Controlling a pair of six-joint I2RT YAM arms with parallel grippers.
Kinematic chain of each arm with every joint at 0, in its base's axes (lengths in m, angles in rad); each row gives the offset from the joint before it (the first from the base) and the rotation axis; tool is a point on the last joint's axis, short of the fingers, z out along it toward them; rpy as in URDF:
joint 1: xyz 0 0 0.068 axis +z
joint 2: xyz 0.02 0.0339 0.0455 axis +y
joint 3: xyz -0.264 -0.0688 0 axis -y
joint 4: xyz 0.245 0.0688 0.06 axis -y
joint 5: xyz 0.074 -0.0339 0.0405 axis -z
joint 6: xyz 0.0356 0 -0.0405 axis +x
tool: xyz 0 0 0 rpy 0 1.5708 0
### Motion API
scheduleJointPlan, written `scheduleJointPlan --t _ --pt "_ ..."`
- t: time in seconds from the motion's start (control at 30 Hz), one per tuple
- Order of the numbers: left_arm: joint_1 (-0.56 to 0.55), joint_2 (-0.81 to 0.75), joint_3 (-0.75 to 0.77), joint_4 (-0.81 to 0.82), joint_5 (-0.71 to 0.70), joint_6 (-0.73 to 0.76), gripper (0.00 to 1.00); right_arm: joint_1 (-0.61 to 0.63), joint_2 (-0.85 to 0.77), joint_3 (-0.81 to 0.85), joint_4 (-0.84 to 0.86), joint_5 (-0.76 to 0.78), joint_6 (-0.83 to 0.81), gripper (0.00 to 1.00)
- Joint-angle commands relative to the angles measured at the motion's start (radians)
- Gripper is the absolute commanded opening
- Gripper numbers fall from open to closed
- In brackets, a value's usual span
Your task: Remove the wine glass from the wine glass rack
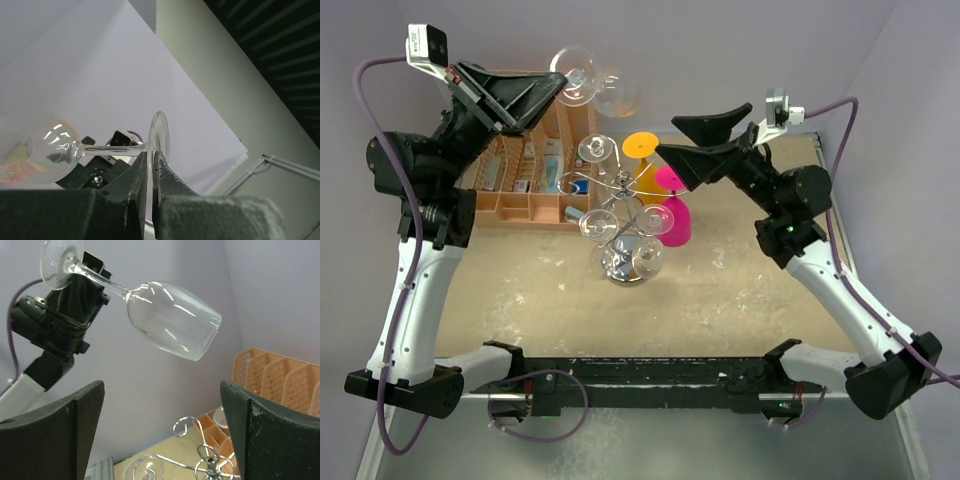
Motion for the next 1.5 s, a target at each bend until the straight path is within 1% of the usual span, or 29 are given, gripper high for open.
scheduleJointPlan --t 0.0,0.1,0.23,0.3,0.33,0.4,0.5,0.57,0.63,0.77,0.9,0.93,1.0,1.13,1.27,1.37,1.4,1.47 --pt "-0.009 -0.035 -0.014 0.272 0.01 -0.17 0.0 -0.003 0.05 0.084 0.224 -0.068 0.138 1.0" --pt "-0.012 -0.036 -0.052 0.363 0.005 -0.248 0.0 -0.008 0.104 0.122 0.278 -0.094 0.2 0.99" --pt "-0.015 -0.04 -0.082 0.42 0.004 -0.296 0.0 -0.015 0.182 0.156 0.381 -0.154 0.292 0.99" --pt "-0.016 -0.045 -0.087 0.42 0.004 -0.298 0.0 -0.018 0.21 0.158 0.469 -0.19 0.341 0.93" --pt "-0.019 -0.049 -0.093 0.424 0.004 -0.299 0.0 -0.018 0.236 0.152 0.561 -0.216 0.388 0.88" --pt "-0.021 -0.051 -0.104 0.434 0.004 -0.306 0.0 -0.018 0.251 0.149 0.635 -0.238 0.426 0.81" --pt "-0.021 -0.049 -0.131 0.48 0.001 -0.342 0.0 -0.018 0.267 0.131 0.763 -0.255 0.494 0.75" --pt "-0.021 -0.044 -0.151 0.522 -0.004 -0.372 0.0 -0.018 0.276 0.118 0.844 -0.239 0.538 0.75" --pt "-0.021 -0.041 -0.165 0.552 -0.005 -0.393 0.0 -0.018 0.292 0.124 0.872 -0.223 0.573 0.72" --pt "-0.021 -0.041 -0.183 0.574 -0.009 -0.406 0.0 -0.016 0.323 0.132 0.958 -0.21 0.649 0.62" --pt "-0.021 -0.038 -0.204 0.604 -0.013 -0.428 0.0 -0.014 0.351 0.134 1.054 -0.187 0.728 0.5" --pt "-0.021 -0.038 -0.209 0.607 -0.015 -0.431 0.0 -0.013 0.356 0.133 1.081 -0.179 0.746 0.48" --pt "-0.021 -0.038 -0.218 0.608 -0.015 -0.435 0.0 -0.013 0.369 0.14 1.113 -0.171 0.771 0.47" --pt "-0.021 -0.039 -0.237 0.625 -0.017 -0.444 0.0 -0.009 0.383 0.171 1.109 -0.154 0.776 0.44" --pt "-0.021 -0.039 -0.249 0.631 -0.019 -0.446 0.0 -0.006 0.389 0.192 1.116 -0.143 0.782 0.37" --pt "-0.021 -0.037 -0.26 0.634 -0.018 -0.446 0.0 -0.002 0.386 0.195 1.135 -0.128 0.79 0.3" --pt "-0.021 -0.037 -0.264 0.634 -0.018 -0.446 0.0 -0.001 0.384 0.195 1.143 -0.123 0.795 0.26" --pt "-0.021 -0.035 -0.27 0.628 -0.017 -0.439 0.0 -0.001 0.38 0.195 1.164 -0.118 0.805 0.12"
